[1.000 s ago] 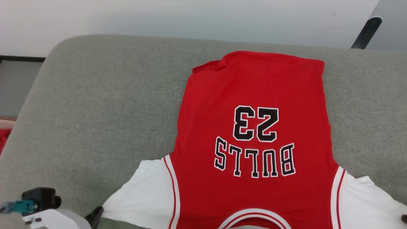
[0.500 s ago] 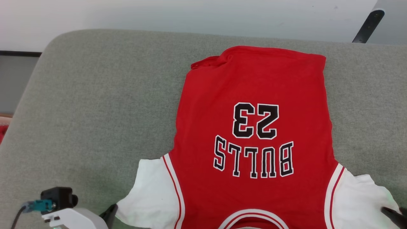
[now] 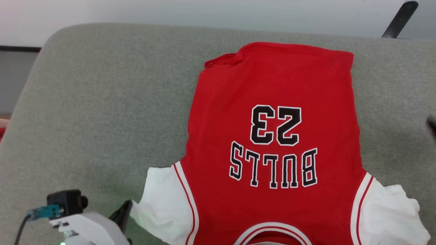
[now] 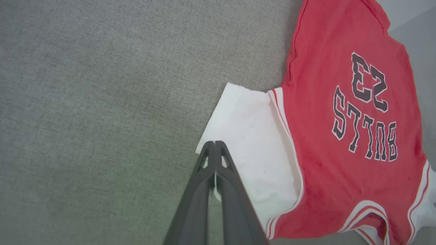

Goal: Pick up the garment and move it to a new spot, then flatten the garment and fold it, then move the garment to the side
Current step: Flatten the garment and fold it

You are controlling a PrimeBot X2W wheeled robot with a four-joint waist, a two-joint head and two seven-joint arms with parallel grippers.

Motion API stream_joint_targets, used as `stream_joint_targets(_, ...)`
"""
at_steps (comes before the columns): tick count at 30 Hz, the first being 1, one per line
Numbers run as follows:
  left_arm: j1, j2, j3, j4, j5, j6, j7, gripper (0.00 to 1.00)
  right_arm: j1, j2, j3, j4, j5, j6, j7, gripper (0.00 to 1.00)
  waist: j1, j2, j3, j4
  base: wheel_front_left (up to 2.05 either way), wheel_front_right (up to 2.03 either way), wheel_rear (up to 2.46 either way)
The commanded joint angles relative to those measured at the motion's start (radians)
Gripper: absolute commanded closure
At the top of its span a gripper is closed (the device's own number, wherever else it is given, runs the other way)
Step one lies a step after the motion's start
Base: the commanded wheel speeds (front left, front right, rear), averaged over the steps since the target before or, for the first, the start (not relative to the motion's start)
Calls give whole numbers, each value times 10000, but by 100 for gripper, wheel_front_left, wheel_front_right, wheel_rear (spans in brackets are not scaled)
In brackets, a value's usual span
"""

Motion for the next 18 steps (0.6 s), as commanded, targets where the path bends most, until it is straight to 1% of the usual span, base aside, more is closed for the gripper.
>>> stream_joint_targets(1, -155, -54, -34, 32, 89, -47, -50, 100, -340, -94, 174, 219, -169, -7, -305, 0, 0, -1, 119, 60, 0, 0, 0)
stream_joint_targets(5, -668, -257, -292, 139, 263, -280, -101, 100, -2082, -457, 999, 1665, -1067, -7, -1957, 0, 0, -1, 443, 310, 0, 0, 0)
stream_joint_targets(8, -1202, -465, -542, 312, 499, -474, -195, 100, -3313, -743, 1465, 3026, -1475, -7, -2645, 0, 0, -1, 745, 638, 0, 0, 0)
stream_joint_targets(13, -2055, -935, -910, 702, 786, -874, -416, 100, -5317, -1100, 2038, 5181, -1532, -8, -2626, 0, 0, -1, 1311, 1152, 0, 0, 0)
stream_joint_targets(16, -2473, -1220, -1107, 947, 910, -1109, -585, 100, -6410, -1285, 2408, 6399, -1531, -8, -2178, 0, 0, -1, 1702, 1436, 0, 0, 0)
stream_joint_targets(18, -2734, -1408, -1236, 1106, 989, -1287, -697, 100, -7091, -1443, 2603, 7097, -1563, -8, -1695, 0, 0, -1, 1986, 1631, 0, 0, 0)
